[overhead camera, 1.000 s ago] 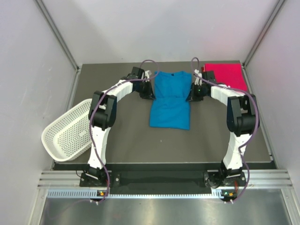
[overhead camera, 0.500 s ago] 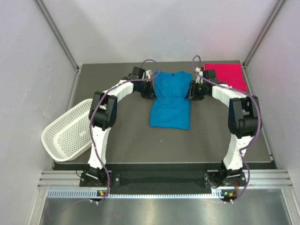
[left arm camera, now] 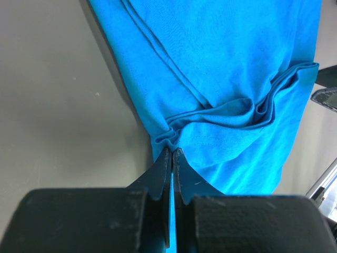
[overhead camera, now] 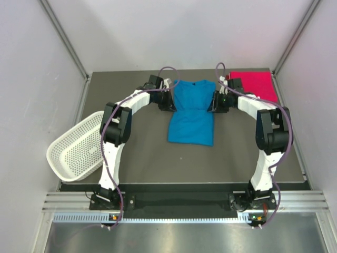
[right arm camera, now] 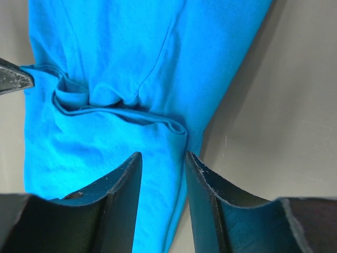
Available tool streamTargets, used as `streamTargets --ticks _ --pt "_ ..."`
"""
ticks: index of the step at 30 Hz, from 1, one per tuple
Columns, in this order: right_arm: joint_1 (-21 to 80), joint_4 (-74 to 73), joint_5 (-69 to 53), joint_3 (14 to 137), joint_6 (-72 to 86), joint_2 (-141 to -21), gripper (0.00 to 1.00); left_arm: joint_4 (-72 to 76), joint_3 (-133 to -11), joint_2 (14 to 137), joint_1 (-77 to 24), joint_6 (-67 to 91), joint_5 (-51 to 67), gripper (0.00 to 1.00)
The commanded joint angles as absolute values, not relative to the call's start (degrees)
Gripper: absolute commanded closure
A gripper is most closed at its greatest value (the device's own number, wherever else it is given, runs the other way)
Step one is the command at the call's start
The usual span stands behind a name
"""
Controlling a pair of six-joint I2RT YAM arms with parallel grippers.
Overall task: Fold and stack the t-shirts
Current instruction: Fold the tshirt
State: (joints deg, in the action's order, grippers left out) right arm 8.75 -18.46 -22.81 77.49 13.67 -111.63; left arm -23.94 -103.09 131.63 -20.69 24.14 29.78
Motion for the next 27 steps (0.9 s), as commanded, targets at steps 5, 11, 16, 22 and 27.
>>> streamTargets --ticks 5,11,16,22,27 --pt "8.4 -17.1 -23.6 80.7 14.1 -113.7 0.61 -20.5 -104.1 128.9 -20.8 24.5 31.1 1.0" --pt "8.4 -17.8 -22.2 81.1 14.9 -113.0 0.93 -20.1 -103.8 128.8 -20.8 24.8 31.1 1.0" --pt "8.4 -17.7 -20.4 79.1 15.0 -109.1 0.96 -19.1 -102.8 127.1 -20.8 25.5 30.9 1.0" --pt "8.5 -17.1 -19.9 77.8 15.5 -106.6 0.81 -17.9 -103.2 126.7 -20.8 26.5 29.9 1.0" --pt "8.5 -17.9 -18.9 77.9 15.3 -107.9 0.99 -18.1 -103.8 127.5 -20.8 26.6 30.1 1.0"
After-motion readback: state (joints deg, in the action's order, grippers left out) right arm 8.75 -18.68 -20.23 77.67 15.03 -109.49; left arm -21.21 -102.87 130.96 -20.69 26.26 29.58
